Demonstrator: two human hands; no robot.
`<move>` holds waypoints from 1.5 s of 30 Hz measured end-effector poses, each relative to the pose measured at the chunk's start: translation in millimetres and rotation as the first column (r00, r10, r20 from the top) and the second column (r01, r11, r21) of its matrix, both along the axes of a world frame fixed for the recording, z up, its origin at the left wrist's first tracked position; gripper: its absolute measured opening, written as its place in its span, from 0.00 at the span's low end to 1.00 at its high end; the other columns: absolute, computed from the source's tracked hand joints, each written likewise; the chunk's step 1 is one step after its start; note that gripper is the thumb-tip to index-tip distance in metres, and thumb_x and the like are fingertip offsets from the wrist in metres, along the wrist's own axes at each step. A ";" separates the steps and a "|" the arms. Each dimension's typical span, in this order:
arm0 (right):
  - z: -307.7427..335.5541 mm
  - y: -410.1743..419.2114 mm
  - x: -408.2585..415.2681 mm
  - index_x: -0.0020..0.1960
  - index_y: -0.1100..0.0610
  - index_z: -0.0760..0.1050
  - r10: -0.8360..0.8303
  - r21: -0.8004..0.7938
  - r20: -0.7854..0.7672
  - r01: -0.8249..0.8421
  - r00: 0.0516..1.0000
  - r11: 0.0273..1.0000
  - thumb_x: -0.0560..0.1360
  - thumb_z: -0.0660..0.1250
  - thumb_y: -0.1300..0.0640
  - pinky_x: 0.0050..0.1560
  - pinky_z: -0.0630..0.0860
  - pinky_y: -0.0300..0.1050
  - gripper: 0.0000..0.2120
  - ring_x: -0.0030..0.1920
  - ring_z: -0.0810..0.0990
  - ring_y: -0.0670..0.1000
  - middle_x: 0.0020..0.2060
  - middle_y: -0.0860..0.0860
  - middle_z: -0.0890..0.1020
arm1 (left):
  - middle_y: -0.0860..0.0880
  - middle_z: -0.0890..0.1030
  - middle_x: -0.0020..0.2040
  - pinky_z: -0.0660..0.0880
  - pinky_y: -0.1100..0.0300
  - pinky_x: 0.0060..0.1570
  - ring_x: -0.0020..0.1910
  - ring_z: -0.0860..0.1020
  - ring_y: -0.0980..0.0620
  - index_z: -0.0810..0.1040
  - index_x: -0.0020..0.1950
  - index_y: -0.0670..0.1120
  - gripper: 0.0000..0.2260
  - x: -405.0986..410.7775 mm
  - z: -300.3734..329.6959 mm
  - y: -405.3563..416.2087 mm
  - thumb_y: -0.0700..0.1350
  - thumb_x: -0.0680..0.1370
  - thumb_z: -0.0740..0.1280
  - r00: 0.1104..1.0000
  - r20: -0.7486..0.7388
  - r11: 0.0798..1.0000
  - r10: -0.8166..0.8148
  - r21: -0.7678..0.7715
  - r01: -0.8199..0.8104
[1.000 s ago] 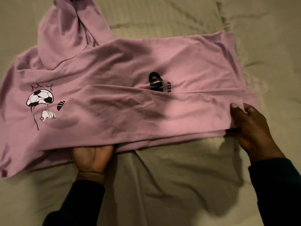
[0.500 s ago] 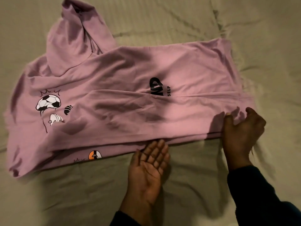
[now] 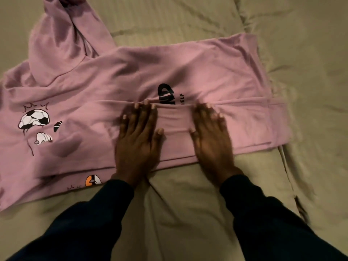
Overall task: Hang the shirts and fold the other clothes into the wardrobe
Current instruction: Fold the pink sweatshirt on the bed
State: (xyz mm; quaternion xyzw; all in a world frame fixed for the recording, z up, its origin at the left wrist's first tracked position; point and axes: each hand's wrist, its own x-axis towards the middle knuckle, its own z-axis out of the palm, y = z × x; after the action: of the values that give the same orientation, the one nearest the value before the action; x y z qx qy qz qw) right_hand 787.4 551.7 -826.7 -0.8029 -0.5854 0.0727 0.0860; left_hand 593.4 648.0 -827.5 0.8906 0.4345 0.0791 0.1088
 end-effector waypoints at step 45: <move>44.4 219.9 -26.5 0.68 0.60 0.71 0.035 0.119 -0.116 -0.021 0.993 0.993 0.80 0.58 0.64 0.56 0.76 0.55 0.17 0.59 0.76 0.63 0.65 0.58 0.73 | 0.42 0.79 0.61 0.74 0.45 0.48 0.53 0.75 0.37 0.79 0.63 0.43 0.14 -49.2 42.7 219.4 0.43 0.80 0.61 0.988 0.108 0.992 0.110 0.053 -0.116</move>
State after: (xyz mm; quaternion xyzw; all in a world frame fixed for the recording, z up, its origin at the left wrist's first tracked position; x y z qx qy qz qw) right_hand 760.9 771.6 -782.3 -0.7825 -0.5936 0.0867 0.1665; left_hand 544.2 867.3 -784.8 0.8620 0.4754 0.1447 0.1002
